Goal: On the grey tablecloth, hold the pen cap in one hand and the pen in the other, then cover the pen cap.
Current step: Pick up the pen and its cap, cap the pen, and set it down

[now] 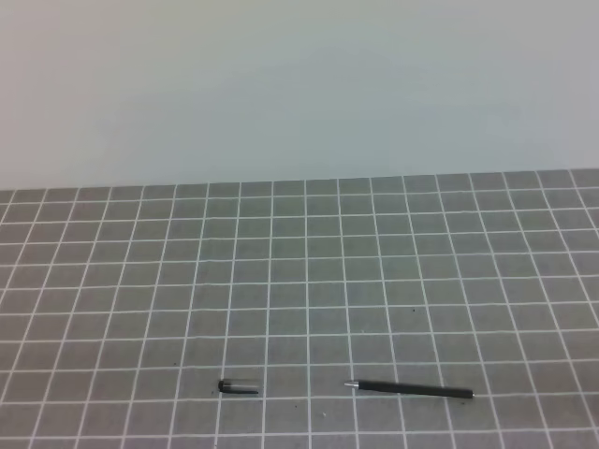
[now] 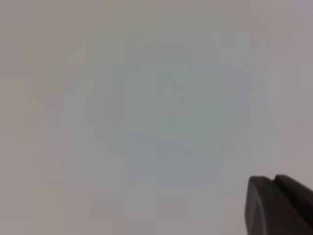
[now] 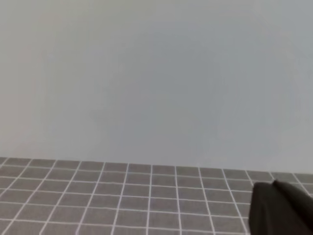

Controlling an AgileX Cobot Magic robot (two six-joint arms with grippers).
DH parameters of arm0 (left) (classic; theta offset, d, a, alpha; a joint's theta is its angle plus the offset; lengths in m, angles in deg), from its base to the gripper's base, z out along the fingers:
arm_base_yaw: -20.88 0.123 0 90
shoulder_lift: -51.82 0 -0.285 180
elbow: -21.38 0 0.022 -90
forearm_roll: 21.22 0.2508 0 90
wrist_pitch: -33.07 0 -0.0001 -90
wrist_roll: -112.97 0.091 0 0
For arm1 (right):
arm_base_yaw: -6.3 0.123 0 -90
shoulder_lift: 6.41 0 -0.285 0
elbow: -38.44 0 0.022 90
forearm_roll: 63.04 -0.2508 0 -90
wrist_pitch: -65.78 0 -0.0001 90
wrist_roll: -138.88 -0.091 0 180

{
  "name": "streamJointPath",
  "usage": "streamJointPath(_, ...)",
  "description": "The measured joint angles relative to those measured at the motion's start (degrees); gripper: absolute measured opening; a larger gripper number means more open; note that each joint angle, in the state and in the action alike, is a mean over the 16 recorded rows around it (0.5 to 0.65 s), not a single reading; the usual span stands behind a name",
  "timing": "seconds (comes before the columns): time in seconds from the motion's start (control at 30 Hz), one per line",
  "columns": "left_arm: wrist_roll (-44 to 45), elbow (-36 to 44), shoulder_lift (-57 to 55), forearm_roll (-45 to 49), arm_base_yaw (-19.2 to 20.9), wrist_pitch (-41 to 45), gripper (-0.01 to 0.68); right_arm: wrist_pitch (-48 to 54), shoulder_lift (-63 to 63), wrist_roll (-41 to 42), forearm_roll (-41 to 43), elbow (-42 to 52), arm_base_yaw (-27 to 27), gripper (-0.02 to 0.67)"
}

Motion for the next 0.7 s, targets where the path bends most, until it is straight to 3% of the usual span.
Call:
streamJointPath(0.23,-3.12,-5.24,0.00,0.02,0.00,9.83,-0.003,6.54,0.09,0.00,-0.01,-5.18,0.00,0.003)
streamJointPath(0.47,-4.95,-11.66,0.00,0.24,0.00,23.18,-0.003,19.40,0.79,0.10,-0.05,-12.85,0.00,0.003)
streamJointPath(0.7,-4.81,-14.31,-0.01,0.24,0.00,28.15,-0.003,32.22,6.16,1.79,-1.61,-21.61,0.02,0.004)
